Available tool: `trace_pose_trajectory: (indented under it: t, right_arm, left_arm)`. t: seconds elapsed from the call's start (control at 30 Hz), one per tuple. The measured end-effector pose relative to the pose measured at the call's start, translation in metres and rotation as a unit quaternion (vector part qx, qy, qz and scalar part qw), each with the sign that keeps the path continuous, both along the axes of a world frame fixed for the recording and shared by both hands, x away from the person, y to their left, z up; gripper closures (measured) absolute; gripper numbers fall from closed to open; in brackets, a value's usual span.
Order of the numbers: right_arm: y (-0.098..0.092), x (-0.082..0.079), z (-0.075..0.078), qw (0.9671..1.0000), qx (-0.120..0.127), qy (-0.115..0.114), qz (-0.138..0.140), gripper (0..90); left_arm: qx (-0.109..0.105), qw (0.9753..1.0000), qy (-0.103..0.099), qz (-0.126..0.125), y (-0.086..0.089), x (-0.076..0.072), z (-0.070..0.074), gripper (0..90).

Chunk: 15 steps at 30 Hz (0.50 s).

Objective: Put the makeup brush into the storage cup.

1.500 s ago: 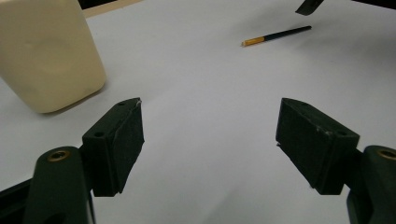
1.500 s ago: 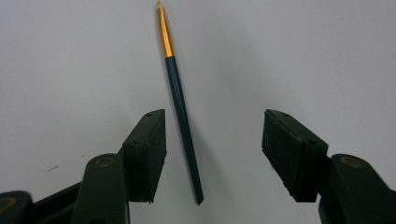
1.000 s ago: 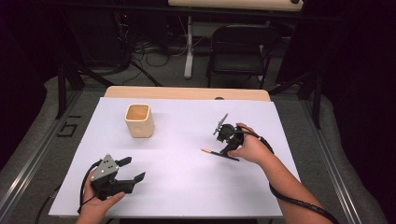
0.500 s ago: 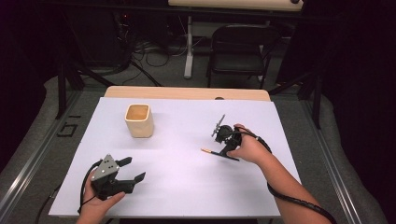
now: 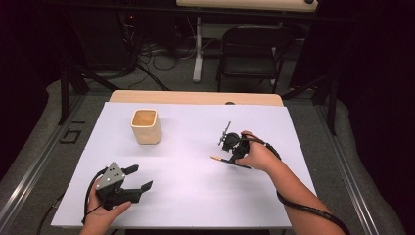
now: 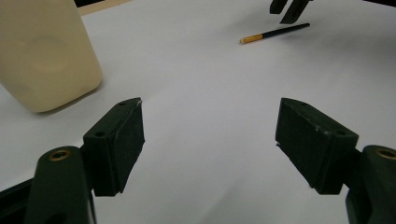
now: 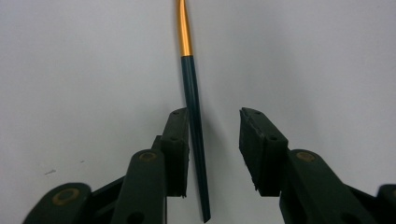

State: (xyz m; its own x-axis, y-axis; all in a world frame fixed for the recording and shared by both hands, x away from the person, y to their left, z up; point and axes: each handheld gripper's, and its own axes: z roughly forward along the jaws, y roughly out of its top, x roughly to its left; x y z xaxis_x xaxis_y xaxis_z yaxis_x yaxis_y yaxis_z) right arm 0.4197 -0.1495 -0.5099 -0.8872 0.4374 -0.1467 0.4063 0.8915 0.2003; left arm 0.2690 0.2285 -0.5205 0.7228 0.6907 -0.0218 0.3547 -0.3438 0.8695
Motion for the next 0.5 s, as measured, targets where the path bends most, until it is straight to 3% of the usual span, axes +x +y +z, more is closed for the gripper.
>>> trace_pose_trajectory:
  t: [0.5]
  right_arm:
    - [0.001,0.001,-0.012,0.9993,-0.026,0.022,0.013,72.8]
  left_arm:
    - [-0.001,1.0000,0.001,0.000,0.000,0.000,0.000,24.0]
